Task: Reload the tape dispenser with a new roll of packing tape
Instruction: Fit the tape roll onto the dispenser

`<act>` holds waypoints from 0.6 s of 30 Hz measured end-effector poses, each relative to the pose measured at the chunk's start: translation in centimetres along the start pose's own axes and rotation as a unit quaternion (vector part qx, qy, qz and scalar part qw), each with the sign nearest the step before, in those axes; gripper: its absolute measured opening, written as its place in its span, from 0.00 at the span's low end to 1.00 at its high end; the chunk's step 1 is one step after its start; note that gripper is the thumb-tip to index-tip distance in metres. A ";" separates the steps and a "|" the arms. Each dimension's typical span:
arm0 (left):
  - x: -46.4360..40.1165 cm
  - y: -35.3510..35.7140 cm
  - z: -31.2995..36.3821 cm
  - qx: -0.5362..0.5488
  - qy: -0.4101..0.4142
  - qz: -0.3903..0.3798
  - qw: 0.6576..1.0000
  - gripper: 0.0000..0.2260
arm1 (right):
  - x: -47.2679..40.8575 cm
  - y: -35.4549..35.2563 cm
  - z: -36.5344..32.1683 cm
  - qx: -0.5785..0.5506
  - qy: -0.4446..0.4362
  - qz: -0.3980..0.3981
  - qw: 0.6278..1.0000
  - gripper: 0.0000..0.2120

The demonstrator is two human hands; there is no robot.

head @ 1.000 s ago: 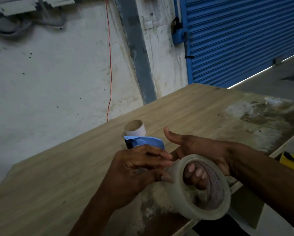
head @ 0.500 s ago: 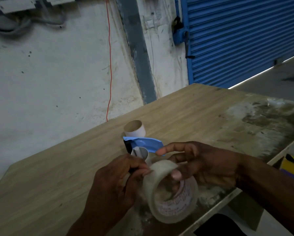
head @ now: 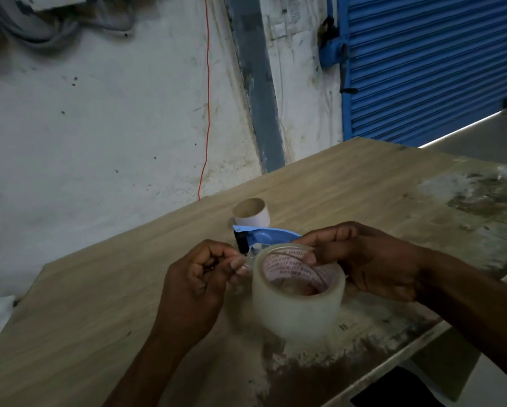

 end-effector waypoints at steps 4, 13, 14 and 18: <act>-0.7 0.5 -0.8 0.037 -0.018 -0.073 0.996 0.06 | -0.8 -1.2 0.6 0.026 0.009 0.026 0.999 0.19; -1.8 0.5 -1.5 0.053 -0.016 -0.176 0.983 0.18 | -2.2 -0.6 1.1 0.011 0.052 0.003 0.999 0.21; -1.7 0.4 -1.6 0.042 -0.007 -0.182 0.982 0.20 | -2.3 -0.5 1.2 0.006 0.055 0.005 0.998 0.21; -1.7 0.3 -2.3 0.072 -0.034 -0.163 0.983 0.13 | -2.7 -0.3 1.5 -0.002 0.063 0.008 0.998 0.18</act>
Point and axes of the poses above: each hand's wrist, its own x-axis away from the middle knuckle, its own y-axis out of the palm, z = x × y, the point moved 7 cm from there along -x, towards the middle knuckle, and after that the axes turned 1 degree about y, right-handed, at the moved point
